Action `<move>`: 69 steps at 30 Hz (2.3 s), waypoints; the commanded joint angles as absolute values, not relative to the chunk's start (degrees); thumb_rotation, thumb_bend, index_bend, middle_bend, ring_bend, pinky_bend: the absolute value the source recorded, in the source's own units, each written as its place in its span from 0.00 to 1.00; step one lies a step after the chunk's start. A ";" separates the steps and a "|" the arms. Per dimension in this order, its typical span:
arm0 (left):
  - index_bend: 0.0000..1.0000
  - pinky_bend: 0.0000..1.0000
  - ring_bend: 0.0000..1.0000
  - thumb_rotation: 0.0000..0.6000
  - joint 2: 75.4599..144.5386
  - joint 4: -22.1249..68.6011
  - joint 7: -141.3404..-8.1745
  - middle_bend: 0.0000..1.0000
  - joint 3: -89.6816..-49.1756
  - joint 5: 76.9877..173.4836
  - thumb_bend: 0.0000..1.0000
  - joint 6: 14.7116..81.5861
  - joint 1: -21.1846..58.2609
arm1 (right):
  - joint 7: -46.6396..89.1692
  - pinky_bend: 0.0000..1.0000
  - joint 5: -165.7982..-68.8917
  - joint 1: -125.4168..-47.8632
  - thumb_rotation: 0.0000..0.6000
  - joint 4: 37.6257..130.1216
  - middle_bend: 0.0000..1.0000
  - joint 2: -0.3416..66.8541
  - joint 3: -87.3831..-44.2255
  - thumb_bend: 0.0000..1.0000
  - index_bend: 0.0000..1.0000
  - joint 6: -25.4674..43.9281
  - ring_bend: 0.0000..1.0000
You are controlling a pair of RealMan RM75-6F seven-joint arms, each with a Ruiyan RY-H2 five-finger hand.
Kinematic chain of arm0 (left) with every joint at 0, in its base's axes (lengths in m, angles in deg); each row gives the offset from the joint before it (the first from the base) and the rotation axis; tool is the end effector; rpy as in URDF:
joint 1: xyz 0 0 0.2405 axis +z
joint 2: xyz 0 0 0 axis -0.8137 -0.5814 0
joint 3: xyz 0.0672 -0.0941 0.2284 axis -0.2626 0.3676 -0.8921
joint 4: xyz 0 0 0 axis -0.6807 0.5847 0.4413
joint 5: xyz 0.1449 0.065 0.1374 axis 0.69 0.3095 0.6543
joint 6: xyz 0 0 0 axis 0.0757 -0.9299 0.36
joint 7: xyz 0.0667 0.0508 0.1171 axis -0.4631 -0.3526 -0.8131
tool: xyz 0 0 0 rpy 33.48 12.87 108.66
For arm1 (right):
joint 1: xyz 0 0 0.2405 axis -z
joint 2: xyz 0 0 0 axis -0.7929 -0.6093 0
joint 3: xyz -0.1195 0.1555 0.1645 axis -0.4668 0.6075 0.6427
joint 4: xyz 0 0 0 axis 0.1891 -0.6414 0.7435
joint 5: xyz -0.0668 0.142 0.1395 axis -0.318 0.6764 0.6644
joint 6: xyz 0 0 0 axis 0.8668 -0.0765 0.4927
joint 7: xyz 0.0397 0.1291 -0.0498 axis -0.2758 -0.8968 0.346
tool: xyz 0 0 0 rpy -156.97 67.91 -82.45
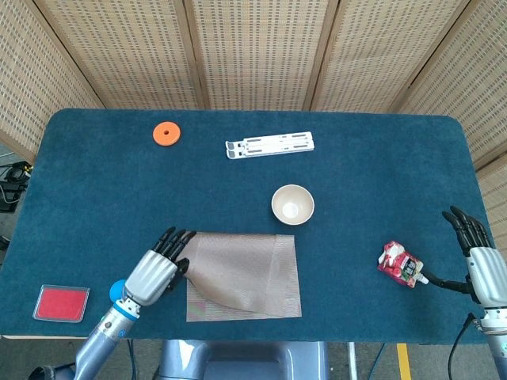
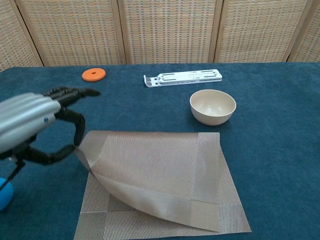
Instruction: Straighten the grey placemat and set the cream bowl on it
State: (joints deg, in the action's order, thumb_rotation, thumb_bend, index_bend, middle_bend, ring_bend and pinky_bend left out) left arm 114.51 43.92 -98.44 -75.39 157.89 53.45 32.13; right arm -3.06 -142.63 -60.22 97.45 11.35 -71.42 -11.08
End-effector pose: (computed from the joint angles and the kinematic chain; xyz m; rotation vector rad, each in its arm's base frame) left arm -0.1693 0.2260 -0.0037 -1.9203 -0.7032 -1.0765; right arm -0.3126 -0.2049 0.1836 1.3109 -1.0968 1.2183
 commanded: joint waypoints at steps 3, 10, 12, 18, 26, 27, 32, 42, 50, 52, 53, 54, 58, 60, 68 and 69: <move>0.61 0.00 0.00 1.00 110.93 46.33 -98.53 0.00 -66.53 149.00 0.51 49.58 27.27 | -2.75 0.00 -141.33 -60.73 1.00 96.85 0.00 11.74 -71.03 0.15 0.01 -9.69 0.00; 0.60 0.00 0.00 1.00 112.11 41.59 -97.20 0.00 -59.44 140.01 0.51 45.35 21.83 | -2.43 0.00 -139.45 -61.23 1.00 96.01 0.00 12.23 -70.46 0.15 0.01 -7.96 0.00; 0.60 0.00 0.00 1.00 113.34 39.26 -96.60 0.00 -57.63 136.52 0.51 44.16 20.20 | -2.18 0.00 -138.88 -61.42 1.00 95.71 0.00 12.46 -70.30 0.15 0.01 -7.34 0.00; 0.60 0.00 0.00 1.00 118.21 29.09 -97.19 0.00 -52.75 124.81 0.51 41.20 15.20 | -1.08 0.00 -137.58 -62.06 1.00 94.94 0.00 13.21 -70.01 0.15 0.01 -5.54 0.00; 0.57 0.00 0.00 1.00 120.19 22.92 -100.40 0.00 -50.83 112.90 0.51 37.92 11.45 | -0.51 0.00 -136.93 -62.24 1.00 94.73 0.00 13.48 -69.68 0.15 0.01 -5.02 0.00; 0.54 0.00 0.00 1.00 120.22 22.40 -100.86 0.00 -50.93 112.00 0.50 37.73 11.10 | -0.53 0.00 -136.86 -62.26 1.00 94.73 0.00 13.48 -69.65 0.15 0.01 -4.90 0.00; 0.26 0.00 0.00 1.00 119.58 20.72 -101.65 0.00 -52.01 108.18 0.35 35.78 10.21 | -0.45 0.00 -136.90 -62.29 1.00 94.76 0.00 13.44 -69.70 0.15 0.01 -4.64 0.00; 0.06 0.00 0.00 1.00 114.73 26.30 -97.49 0.00 -55.51 112.70 0.14 40.05 13.32 | -0.58 0.00 -138.21 -61.79 1.00 95.64 0.00 12.96 -69.98 0.15 0.01 -5.91 0.00; 0.06 0.00 0.00 1.00 110.66 32.50 -94.08 0.00 -60.88 120.15 0.14 46.31 18.84 | -0.64 0.00 -139.75 -61.84 1.00 96.00 0.00 12.92 -70.57 0.15 0.01 -6.24 0.00; 0.06 0.00 0.00 1.00 109.80 33.84 -93.38 0.00 -62.37 122.21 0.14 48.11 20.35 | -0.63 0.00 -140.03 -61.88 1.00 96.02 0.00 12.97 -70.71 0.15 0.01 -6.25 0.00; 0.06 0.00 0.00 1.00 109.48 34.34 -93.13 0.00 -63.00 123.04 0.14 48.87 20.98 | -0.64 0.00 -140.12 -61.89 1.00 96.02 0.00 12.99 -70.76 0.15 0.01 -6.23 0.00; 0.06 0.00 0.00 1.00 109.01 35.05 -92.79 0.00 -63.95 124.32 0.14 50.01 21.91 | -0.64 0.00 -140.27 -61.92 1.00 96.05 0.00 13.01 -70.85 0.15 0.01 -6.20 0.00; 0.06 0.00 0.00 1.00 107.16 38.18 -91.77 0.00 -67.72 128.10 0.14 54.28 25.93 | -0.26 0.00 -140.67 -62.08 1.00 96.19 0.00 13.10 -71.22 0.15 0.01 -5.83 0.00; 0.06 0.00 0.00 1.00 106.45 40.05 -91.26 0.00 -69.33 129.01 0.14 56.28 28.06 | 0.06 0.00 -140.81 -62.19 1.00 96.31 0.00 13.14 -71.31 0.15 0.01 -5.70 0.00; 0.06 0.00 0.00 1.00 105.50 42.83 -89.25 0.00 -76.42 135.98 0.14 65.41 36.40 | 1.54 0.00 -141.38 -62.57 1.00 96.71 0.00 13.69 -71.93 0.15 0.01 -4.99 0.00; 0.06 0.00 0.00 1.00 105.35 42.80 -89.16 0.00 -76.89 136.52 0.14 66.24 37.10 | 1.65 0.00 -141.52 -62.64 1.00 96.78 0.00 13.74 -72.02 0.15 0.01 -4.90 0.00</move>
